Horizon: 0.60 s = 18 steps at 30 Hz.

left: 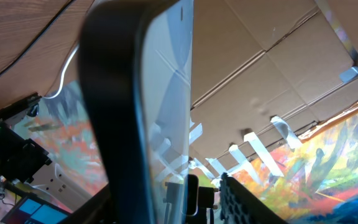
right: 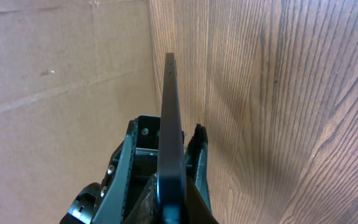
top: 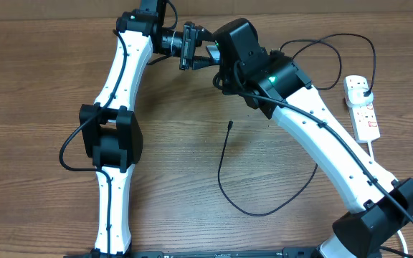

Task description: Plug charger to phone and switch on socket

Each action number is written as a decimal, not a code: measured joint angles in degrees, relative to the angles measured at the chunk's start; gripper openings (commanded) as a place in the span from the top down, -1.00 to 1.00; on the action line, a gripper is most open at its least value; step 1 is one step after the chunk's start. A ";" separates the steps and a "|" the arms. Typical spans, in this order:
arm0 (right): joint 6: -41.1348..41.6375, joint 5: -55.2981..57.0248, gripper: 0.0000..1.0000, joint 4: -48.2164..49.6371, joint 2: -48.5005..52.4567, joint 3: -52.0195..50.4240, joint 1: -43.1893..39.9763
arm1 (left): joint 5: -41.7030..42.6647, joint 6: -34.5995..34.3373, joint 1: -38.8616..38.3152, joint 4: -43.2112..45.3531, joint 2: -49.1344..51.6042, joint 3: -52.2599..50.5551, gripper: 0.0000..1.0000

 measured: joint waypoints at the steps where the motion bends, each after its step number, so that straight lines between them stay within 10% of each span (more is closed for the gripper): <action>1: -0.02 0.02 0.93 0.02 0.00 0.00 0.00 | 0.02 0.00 0.00 0.00 0.00 0.00 0.17; 18: 0.00 1.22 0.80 0.44 0.02 0.00 0.48 | 0.00 -0.02 0.02 -0.04 0.00 0.00 0.74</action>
